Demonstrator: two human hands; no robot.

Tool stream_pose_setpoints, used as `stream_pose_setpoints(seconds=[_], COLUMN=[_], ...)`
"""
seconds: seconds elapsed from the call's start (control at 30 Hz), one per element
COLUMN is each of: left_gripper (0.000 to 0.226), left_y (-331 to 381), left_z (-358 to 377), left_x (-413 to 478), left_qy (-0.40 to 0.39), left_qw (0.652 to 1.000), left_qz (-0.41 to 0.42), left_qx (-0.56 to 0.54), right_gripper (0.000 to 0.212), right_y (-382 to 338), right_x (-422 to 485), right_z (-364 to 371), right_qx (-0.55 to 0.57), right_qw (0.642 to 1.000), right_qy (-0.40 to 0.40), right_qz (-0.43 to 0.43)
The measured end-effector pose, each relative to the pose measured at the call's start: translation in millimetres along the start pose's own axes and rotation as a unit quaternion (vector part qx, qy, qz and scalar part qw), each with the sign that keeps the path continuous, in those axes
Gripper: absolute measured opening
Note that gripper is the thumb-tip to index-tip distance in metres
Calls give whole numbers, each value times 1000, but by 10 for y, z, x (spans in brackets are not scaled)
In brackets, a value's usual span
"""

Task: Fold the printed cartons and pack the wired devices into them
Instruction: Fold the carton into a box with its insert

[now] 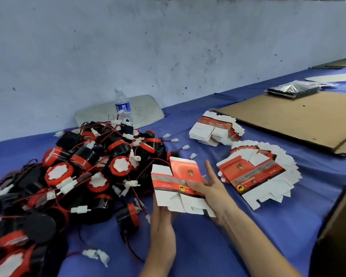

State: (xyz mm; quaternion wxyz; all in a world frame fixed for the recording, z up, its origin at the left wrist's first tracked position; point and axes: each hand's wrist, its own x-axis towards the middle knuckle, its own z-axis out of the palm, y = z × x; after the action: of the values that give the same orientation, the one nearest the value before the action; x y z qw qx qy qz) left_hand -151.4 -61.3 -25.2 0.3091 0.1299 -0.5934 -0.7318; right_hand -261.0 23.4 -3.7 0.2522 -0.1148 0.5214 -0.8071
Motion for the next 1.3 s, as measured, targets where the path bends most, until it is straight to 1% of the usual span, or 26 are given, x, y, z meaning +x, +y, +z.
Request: stream_pose_setpoints(seconds=[0.03,0.1,0.17,0.23,0.27,0.3,0.43,0.53,0.6,0.63,0.7,0.77,0.83,0.87,0.93,1.0,1.03,1.07,1.1,1.13,1.17,1.2,1.3], left_gripper=[25,34,46,39,36,39,59,57,56,57,55,55,65,71,78,77,74,72,70,69,69,68,73], left_y=[17,89,139,129,127,125,128,126,136,142,155,183,198,191,149,130,133,138,148,159,168,175,203], left_z=[12,23,5,-29,-42,-51,-38,-28,-35,-39,-50,-50,-38,-32,-31,-37,-39,-42,-41,-46,-52,-66,-112], left_x=[15,58,99,112,111,109,70,49,41,39,41,41,28,27,33,32,32,35,38,36,43,48,69], left_qy=[6,37,58,63,65,63,-4,-39,-54,-58,-56,-53,-52,-51,-49,-57,-63,-62,-57,-48,-39,-32,-5], left_qw=[999,994,991,993,994,995,998,996,995,995,995,993,993,993,994,994,992,991,989,987,986,986,993], left_qz=[-6,5,22,46,46,42,65,80,84,83,72,60,55,61,80,97,103,110,119,129,137,135,89], left_qx=[-45,-105,-119,-88,-73,-62,-6,14,8,-2,-47,-87,-95,-92,-57,2,27,47,65,77,84,88,73], right_gripper=[103,103,92,78,74,76,92,95,102,102,93,75,55,51,54,66,71,75,79,83,86,89,99], right_y=[7,-14,-19,4,19,34,62,89,102,103,104,106,124,128,134,150,150,148,142,130,127,122,102], right_x=[2,-9,-10,-21,-30,-32,-17,5,9,4,9,19,34,34,12,-12,-32,-60,-78,-91,-99,-107,-138], right_z=[-13,-35,-18,16,34,46,75,89,78,68,47,36,19,14,19,23,42,59,73,81,87,94,107], right_qx=[0,-13,-30,-47,-49,-49,-23,-1,-22,-34,-35,-5,18,16,-14,-41,-55,-86,-140,-208,-266,-305,-345], right_qw=[1000,999,996,994,994,995,997,997,997,996,997,998,998,998,993,987,986,983,976,958,933,909,881], right_qy=[0,7,4,-9,-17,-25,-45,-59,-53,-51,-46,-46,-53,-68,-118,-153,-159,-157,-142,-119,-101,-86,-60], right_qz=[-12,-48,-86,-101,-97,-89,-56,-53,-55,-58,-55,-34,-8,5,22,15,0,-34,-89,-156,-222,-270,-320])
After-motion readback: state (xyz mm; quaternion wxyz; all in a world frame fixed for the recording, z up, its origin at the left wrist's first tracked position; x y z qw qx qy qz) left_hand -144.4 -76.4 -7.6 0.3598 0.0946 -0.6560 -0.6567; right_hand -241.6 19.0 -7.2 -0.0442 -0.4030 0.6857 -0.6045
